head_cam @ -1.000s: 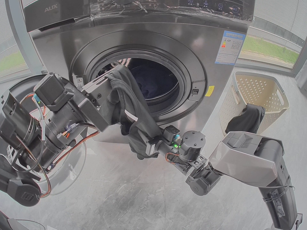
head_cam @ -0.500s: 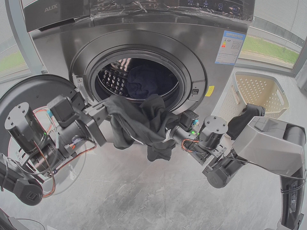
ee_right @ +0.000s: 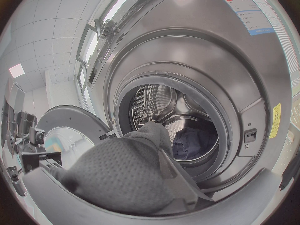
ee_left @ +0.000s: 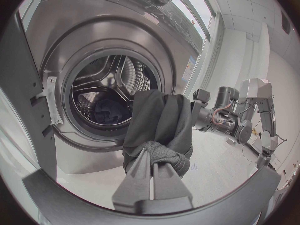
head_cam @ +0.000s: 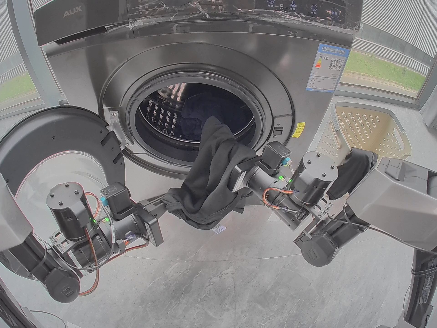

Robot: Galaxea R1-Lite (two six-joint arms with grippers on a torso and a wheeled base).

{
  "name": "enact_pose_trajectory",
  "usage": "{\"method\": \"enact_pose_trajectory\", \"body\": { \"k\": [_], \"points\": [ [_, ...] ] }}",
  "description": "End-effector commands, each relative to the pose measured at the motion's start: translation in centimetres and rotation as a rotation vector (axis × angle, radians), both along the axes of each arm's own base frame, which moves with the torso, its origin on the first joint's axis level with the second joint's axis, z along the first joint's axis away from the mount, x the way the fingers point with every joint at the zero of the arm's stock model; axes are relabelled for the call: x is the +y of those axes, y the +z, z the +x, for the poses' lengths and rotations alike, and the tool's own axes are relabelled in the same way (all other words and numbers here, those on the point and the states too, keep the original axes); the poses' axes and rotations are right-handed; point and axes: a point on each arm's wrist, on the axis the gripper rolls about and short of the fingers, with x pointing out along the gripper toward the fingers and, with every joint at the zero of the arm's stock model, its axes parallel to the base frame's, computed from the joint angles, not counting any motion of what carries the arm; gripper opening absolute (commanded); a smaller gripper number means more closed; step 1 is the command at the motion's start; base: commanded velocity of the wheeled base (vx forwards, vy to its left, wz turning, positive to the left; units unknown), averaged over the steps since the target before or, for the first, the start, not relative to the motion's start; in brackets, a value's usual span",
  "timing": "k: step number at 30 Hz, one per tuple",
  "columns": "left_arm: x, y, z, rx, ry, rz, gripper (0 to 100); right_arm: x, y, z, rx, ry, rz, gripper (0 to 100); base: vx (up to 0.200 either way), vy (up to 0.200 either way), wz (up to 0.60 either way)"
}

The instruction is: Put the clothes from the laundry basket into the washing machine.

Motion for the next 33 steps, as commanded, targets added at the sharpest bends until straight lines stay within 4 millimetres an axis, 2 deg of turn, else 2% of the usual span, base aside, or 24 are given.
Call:
{"method": "enact_pose_trajectory", "body": {
  "k": [1, 2, 3, 10, 15, 20, 29, 33],
  "points": [
    [-0.1, -1.9, 0.7, 0.055, 0.008, 0.028, 0, 0.3, 0.3, -0.4, -0.006, 0.012, 0.005, 0, 0.0, 0.0, 0.0],
    [-0.1, -2.1, 0.7, 0.056, 0.007, 0.03, 0, 0.3, 0.4, -0.4, -0.007, 0.012, 0.006, 0, 0.0, 0.0, 0.0],
    [-0.1, -2.2, 0.7, 0.06, 0.007, 0.034, 100, 0.3, 0.4, -0.4, -0.007, 0.012, 0.006, 0, 0.0, 0.0, 0.0],
    [0.0, -3.8, 0.5, 0.107, -0.011, 0.059, 100, 0.2, 0.7, -0.1, -0.018, 0.004, 0.014, 0, 0.0, 0.0, 0.0],
    [0.5, -6.3, -0.9, 0.176, -0.088, 0.145, 100, 0.2, 1.0, 0.1, -0.029, 0.003, 0.024, 0, 0.0, 0.0, 0.0],
    [0.9, -7.6, -2.3, 0.213, -0.148, 0.221, 100, 0.4, 1.1, 0.4, -0.038, 0.001, 0.031, 0, 0.0, 0.0, 0.0],
    [1.1, -7.7, -3.1, 0.216, -0.192, 0.242, 100, 0.7, 1.0, 0.2, -0.035, 0.011, 0.031, 0, 0.0, 0.0, 0.0],
    [-0.1, -6.1, -1.5, 0.111, -0.191, 0.2, 100, 1.3, 0.9, -0.3, -0.03, 0.027, 0.03, 0, 0.0, 0.0, 0.0]
  ]
}}
